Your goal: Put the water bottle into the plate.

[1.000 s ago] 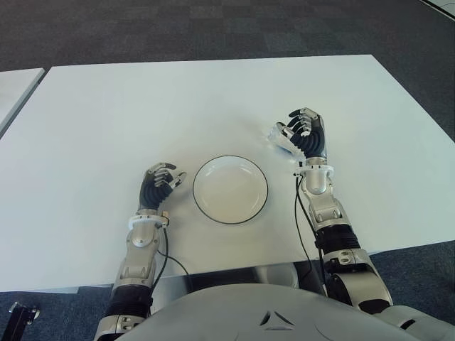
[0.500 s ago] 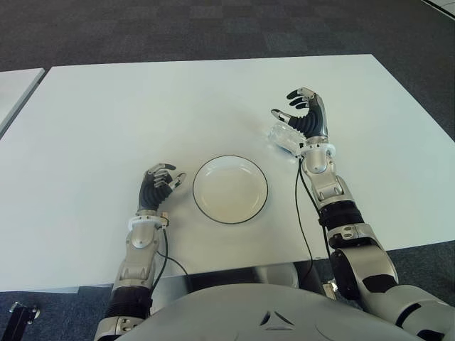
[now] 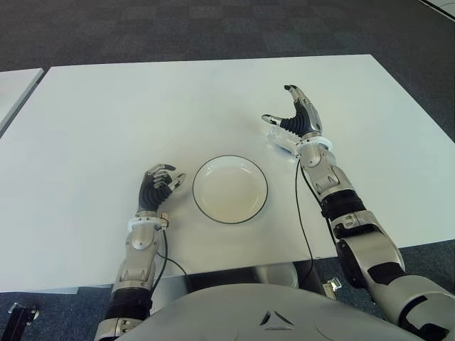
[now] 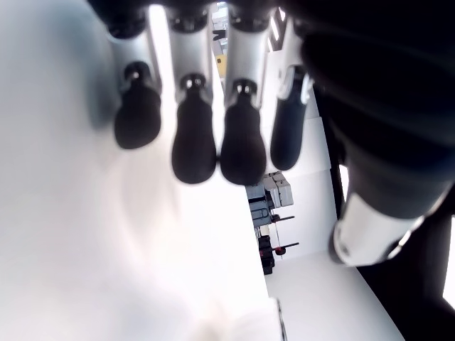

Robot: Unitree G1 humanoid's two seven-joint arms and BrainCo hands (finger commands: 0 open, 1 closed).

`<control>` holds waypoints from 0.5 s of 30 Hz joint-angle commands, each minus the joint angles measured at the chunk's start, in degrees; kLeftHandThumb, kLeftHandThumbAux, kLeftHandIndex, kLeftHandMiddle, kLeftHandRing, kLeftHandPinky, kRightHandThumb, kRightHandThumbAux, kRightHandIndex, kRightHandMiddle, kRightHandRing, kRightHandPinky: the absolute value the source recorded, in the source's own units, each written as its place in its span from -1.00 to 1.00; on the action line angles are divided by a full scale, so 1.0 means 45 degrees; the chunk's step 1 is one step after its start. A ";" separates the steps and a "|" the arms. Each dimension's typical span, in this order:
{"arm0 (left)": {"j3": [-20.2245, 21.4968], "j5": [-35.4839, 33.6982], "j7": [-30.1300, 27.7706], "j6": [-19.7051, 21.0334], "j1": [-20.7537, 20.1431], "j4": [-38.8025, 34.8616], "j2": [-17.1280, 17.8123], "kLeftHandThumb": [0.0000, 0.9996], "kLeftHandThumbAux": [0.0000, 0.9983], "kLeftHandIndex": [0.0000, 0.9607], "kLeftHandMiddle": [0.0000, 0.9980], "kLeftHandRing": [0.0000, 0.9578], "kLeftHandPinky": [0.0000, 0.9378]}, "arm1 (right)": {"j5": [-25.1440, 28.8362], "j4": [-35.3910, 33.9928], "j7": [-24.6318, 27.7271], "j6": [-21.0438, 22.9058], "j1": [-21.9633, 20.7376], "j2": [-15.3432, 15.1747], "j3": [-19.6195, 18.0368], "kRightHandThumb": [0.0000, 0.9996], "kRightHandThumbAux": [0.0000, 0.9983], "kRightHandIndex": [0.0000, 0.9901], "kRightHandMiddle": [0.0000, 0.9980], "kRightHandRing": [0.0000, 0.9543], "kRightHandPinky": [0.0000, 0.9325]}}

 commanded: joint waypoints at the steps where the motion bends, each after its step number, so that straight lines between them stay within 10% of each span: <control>1: -0.0145 0.0042 -0.0116 0.0709 0.0354 0.0269 -0.0037 0.42 0.43 -0.09 0.48 0.49 0.48 | -0.0186 0.1495 -0.0392 0.0107 -0.0374 0.0115 0.0367 -0.06 -0.24 -1.00 -0.99 -0.99 -0.98; 15: -0.0115 -0.0088 -0.0186 0.0541 0.0304 0.0391 -0.0016 0.42 0.43 -0.09 0.46 0.47 0.46 | 0.0234 0.5837 -0.0691 0.0293 -0.1712 0.0294 0.0702 0.06 -0.57 -1.00 -1.00 -1.00 -1.00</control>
